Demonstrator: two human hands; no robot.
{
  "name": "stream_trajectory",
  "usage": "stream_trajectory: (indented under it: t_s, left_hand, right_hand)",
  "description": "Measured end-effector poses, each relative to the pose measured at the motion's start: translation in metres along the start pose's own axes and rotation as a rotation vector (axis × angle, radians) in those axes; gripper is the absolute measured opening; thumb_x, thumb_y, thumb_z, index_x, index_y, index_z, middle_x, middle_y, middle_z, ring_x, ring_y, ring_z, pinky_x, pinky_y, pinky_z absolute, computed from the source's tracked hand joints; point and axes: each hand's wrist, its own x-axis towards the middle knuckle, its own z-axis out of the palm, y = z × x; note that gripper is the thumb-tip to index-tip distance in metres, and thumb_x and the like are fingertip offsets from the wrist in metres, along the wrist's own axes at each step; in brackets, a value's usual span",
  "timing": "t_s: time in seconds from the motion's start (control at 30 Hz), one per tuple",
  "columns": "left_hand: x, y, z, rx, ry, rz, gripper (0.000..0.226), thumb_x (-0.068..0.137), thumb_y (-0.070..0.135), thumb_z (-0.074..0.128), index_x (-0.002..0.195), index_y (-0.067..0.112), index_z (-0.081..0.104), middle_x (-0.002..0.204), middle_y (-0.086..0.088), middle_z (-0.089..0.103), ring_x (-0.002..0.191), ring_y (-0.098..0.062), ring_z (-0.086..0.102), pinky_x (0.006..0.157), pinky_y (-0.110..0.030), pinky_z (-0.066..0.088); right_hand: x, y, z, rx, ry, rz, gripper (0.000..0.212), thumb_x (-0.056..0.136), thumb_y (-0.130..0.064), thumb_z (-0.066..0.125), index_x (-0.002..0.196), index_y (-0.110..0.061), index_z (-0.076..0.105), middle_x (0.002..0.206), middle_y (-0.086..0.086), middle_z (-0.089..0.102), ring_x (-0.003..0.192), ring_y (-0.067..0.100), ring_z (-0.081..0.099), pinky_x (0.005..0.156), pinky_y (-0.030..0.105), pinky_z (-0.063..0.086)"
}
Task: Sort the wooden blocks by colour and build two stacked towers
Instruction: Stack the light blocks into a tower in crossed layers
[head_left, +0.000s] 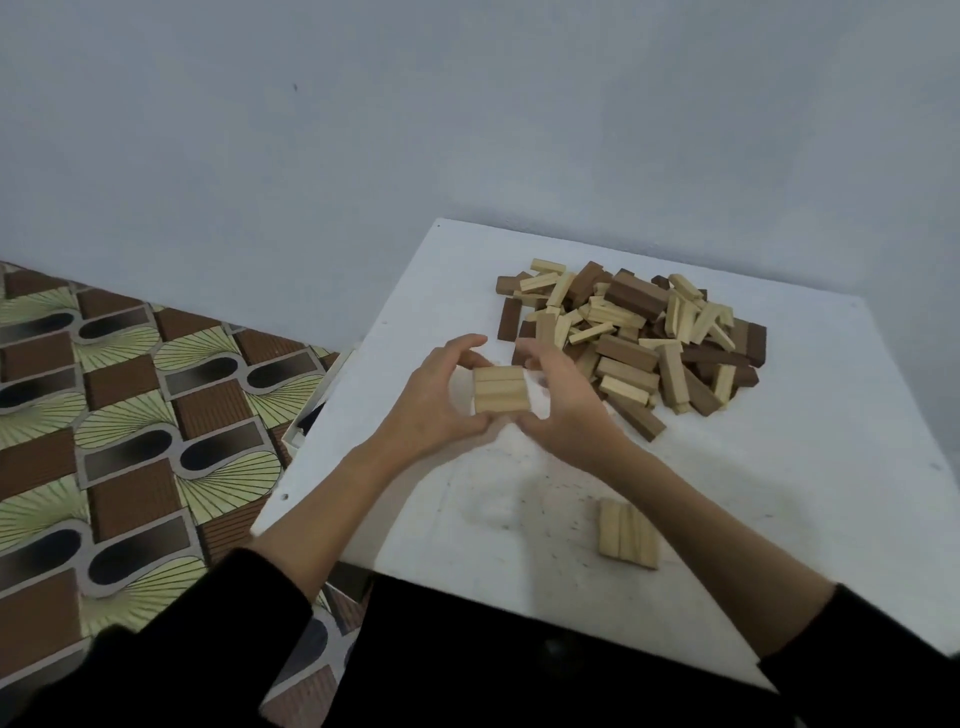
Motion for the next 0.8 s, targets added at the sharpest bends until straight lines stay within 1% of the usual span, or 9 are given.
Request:
stream_trajectory:
  t_s: [0.07,0.13,0.23,0.4,0.47,0.57,0.67,0.73,0.8]
  left_hand:
    - [-0.001,0.012,0.01,-0.046,-0.027,0.052,0.078,0.067,0.01,0.083,0.128,0.031,0.04,0.111,0.004,0.061,0.107,-0.01,0.054,0.097,-0.016,0.039]
    - [-0.003,0.024,0.025,-0.092,-0.074,0.089,0.077,0.066,0.008,0.083,0.127,0.03,0.041,0.111,0.001,0.061,0.105,-0.006,0.055,0.096,-0.012,0.039]
    - [-0.013,0.039,0.051,-0.122,-0.186,0.113,0.075,0.066,0.016,0.083,0.128,0.027,0.042,0.112,0.0,0.062,0.107,-0.008,0.056,0.097,-0.016,0.041]
    - [-0.033,0.05,0.082,-0.182,-0.364,0.058,0.072,0.066,0.024,0.083,0.128,0.021,0.047,0.115,0.006,0.06,0.109,-0.002,0.055,0.098,-0.017,0.04]
    - [-0.04,0.05,0.088,-0.173,-0.39,0.046,0.073,0.067,0.019,0.084,0.129,0.023,0.045,0.112,0.005,0.06,0.107,0.0,0.054,0.095,-0.014,0.04]
    - [-0.048,0.05,0.096,-0.155,-0.41,0.038,0.077,0.067,0.016,0.085,0.127,0.031,0.041,0.11,0.005,0.06,0.104,0.002,0.052,0.091,-0.009,0.038]
    - [-0.052,0.051,0.102,-0.131,-0.416,0.053,0.079,0.067,0.017,0.085,0.126,0.037,0.037,0.111,0.011,0.058,0.108,-0.003,0.051,0.095,-0.016,0.039]
    - [-0.053,0.049,0.104,-0.12,-0.424,0.054,0.08,0.067,0.019,0.085,0.128,0.036,0.036,0.111,0.014,0.056,0.112,-0.006,0.05,0.099,-0.022,0.039]
    - [-0.054,0.048,0.105,-0.097,-0.437,0.063,0.082,0.066,0.024,0.084,0.13,0.038,0.034,0.115,0.014,0.053,0.116,-0.007,0.048,0.102,-0.026,0.039]
  right_hand:
    - [-0.011,-0.001,-0.019,-0.003,-0.012,0.04,0.059,0.08,-0.008,0.07,0.133,-0.006,0.044,0.125,0.009,0.052,0.111,0.014,0.048,0.096,0.02,0.039]
    - [-0.028,0.002,-0.038,-0.032,-0.037,0.092,0.058,0.079,-0.012,0.071,0.131,-0.011,0.046,0.124,0.004,0.054,0.109,0.012,0.05,0.096,0.024,0.043]
    - [-0.061,0.01,-0.062,-0.096,-0.076,0.168,0.063,0.076,-0.02,0.076,0.131,-0.017,0.046,0.121,-0.005,0.053,0.107,0.009,0.049,0.092,0.023,0.043]
    - [-0.112,0.02,-0.074,-0.08,-0.112,0.24,0.064,0.075,-0.018,0.075,0.13,-0.022,0.043,0.115,-0.01,0.051,0.106,0.006,0.046,0.092,0.021,0.041]
    - [-0.125,0.022,-0.075,-0.072,-0.122,0.283,0.065,0.075,-0.019,0.075,0.131,-0.024,0.041,0.117,-0.011,0.05,0.108,0.005,0.044,0.093,0.018,0.038]
    - [-0.138,0.024,-0.075,-0.066,-0.134,0.289,0.068,0.074,-0.023,0.076,0.132,-0.025,0.04,0.115,-0.014,0.05,0.109,0.003,0.041,0.089,0.011,0.033]
    - [-0.146,0.027,-0.075,-0.068,-0.132,0.292,0.069,0.075,-0.025,0.076,0.133,-0.024,0.039,0.112,-0.017,0.047,0.109,0.002,0.038,0.085,0.004,0.031]
    - [-0.146,0.028,-0.076,-0.078,-0.138,0.298,0.07,0.075,-0.024,0.075,0.135,-0.023,0.037,0.112,-0.019,0.044,0.109,0.002,0.036,0.087,0.006,0.032]
    - [-0.146,0.028,-0.076,-0.099,-0.161,0.298,0.074,0.075,-0.025,0.075,0.137,-0.022,0.035,0.115,-0.018,0.042,0.11,0.002,0.033,0.092,0.015,0.034]
